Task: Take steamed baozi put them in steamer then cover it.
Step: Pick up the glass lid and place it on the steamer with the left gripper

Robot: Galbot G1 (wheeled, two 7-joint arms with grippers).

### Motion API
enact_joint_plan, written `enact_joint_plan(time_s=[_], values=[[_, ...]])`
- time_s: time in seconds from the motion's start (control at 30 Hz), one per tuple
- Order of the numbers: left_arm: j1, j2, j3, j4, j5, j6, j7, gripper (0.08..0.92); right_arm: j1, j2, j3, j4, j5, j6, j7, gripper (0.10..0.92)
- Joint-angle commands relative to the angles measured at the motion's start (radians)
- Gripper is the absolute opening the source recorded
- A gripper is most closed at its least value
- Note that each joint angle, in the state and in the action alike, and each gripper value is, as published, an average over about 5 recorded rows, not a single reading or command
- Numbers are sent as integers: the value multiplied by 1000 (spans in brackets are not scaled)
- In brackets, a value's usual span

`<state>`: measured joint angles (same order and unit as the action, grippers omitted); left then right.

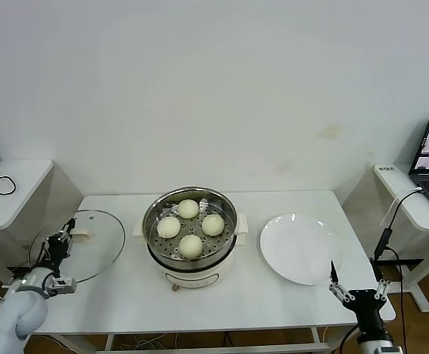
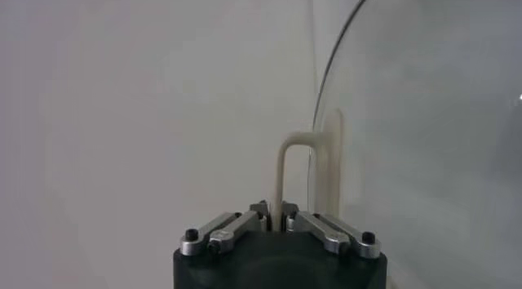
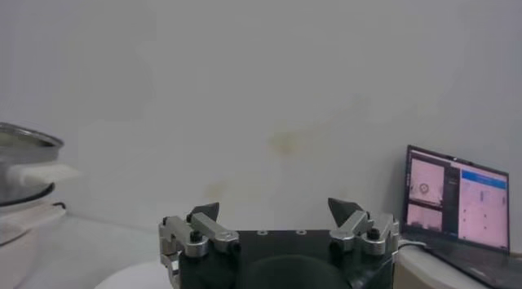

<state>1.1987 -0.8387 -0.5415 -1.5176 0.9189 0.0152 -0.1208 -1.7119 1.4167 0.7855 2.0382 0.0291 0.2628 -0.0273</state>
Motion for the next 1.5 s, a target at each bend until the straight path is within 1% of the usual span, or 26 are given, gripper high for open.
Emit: enact_joint_plan(time_s=[0.03,0.17,0.3,0.43,0.6,0.7,0.83,0.97,1.1,1.23,1.5], values=[[83,66,-110,-309,-83,76,100,155,-1,-17,-11,3,0,-2,-2,823],[68,90,-94,-368,-118,112,136,155,-2,-20,-14,5,-1,-2,-3,822],[58,100,-42,-435,-145,161,170,155,-2,-16,-18,3,-13,3,-5,823],[31,85,43,-487,-132,214,198,155,-2,-4,-25,2,-41,9,-6,823],[-41,40,182,-527,-91,282,234,155,-2,14,-38,8,-73,10,-6,823],[-96,-2,269,-534,-52,325,257,155,1,30,-53,4,-97,9,-7,823],[-180,-93,363,-487,28,362,287,155,13,52,-75,-16,-150,14,-7,823],[-260,-184,420,-415,109,388,321,155,27,68,-88,-37,-188,17,-3,823],[-321,-246,461,-374,164,419,360,155,36,74,-93,-55,-200,18,0,823],[-349,-293,477,-350,200,440,385,155,44,80,-102,-74,-211,20,2,823],[-362,-396,501,-319,324,448,435,155,51,83,-110,-101,-224,24,5,823]])
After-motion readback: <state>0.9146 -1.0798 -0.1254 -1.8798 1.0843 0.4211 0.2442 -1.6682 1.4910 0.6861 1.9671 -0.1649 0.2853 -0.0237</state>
